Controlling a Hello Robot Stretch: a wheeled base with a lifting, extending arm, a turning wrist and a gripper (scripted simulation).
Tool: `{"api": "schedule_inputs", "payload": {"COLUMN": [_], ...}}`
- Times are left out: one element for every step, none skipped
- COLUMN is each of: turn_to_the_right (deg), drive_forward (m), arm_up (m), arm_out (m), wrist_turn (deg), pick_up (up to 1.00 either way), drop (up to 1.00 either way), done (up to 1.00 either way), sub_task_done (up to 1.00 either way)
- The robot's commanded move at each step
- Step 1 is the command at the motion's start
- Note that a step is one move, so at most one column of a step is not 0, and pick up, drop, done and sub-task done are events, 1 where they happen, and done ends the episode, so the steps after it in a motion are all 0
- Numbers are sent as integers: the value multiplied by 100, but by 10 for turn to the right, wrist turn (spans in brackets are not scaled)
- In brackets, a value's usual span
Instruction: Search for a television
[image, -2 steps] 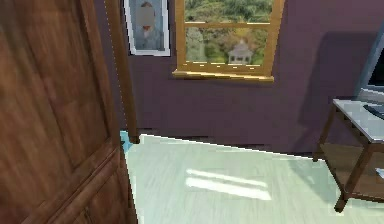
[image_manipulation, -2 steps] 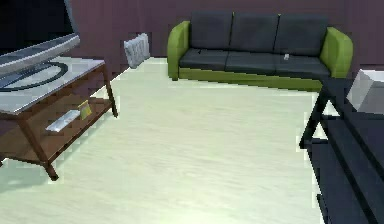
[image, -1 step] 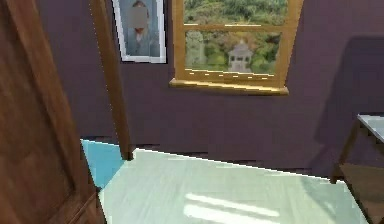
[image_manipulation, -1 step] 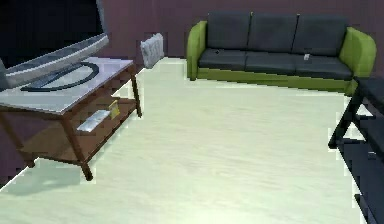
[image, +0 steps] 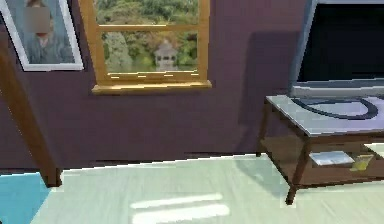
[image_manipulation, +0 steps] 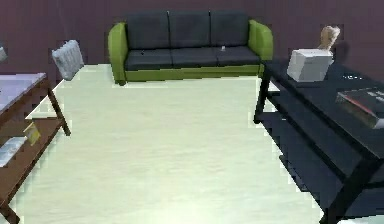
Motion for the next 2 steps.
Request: {"api": "schedule_inputs", "payload": {"turn_to_the_right": [0,390], "drive_forward": [10,0], "arm_up": [0,0], "arm_out": [0,0], "wrist_turn": [0,0], "pick_up": [0,0], "drop": [0,0], "done": [0,0], "sub_task_done": [0,0]}}
